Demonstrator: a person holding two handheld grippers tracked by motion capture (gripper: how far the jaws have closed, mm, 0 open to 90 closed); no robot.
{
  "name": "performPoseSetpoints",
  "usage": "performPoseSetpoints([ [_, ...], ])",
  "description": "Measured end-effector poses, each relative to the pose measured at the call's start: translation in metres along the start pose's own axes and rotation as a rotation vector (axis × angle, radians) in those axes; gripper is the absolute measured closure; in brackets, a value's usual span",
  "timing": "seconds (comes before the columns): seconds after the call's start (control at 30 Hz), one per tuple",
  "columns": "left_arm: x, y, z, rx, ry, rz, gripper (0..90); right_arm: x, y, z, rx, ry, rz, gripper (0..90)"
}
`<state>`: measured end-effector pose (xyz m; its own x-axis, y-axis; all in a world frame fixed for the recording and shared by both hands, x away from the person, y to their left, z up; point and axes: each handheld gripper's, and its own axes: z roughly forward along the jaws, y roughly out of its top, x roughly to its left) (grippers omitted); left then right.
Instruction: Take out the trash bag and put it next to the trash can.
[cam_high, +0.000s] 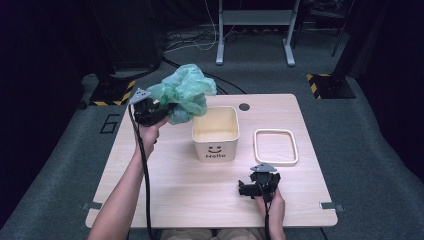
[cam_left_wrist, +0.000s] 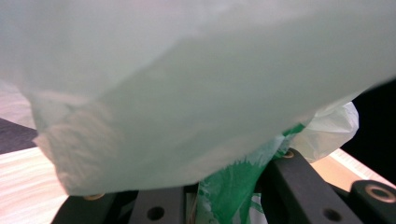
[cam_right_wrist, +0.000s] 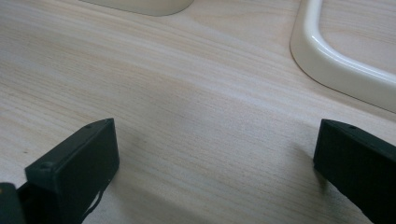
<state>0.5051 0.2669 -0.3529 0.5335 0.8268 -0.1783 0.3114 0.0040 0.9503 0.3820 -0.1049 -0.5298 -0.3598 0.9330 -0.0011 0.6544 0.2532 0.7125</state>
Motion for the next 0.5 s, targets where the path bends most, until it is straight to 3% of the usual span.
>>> performPoseSetpoints([
  [0.5, 0.028, -0.02, -0.013, 0.004, 0.082, -0.042, 75.9, 0.0, 0.0, 0.0, -0.002, 0.002, -0.006, 0.0],
])
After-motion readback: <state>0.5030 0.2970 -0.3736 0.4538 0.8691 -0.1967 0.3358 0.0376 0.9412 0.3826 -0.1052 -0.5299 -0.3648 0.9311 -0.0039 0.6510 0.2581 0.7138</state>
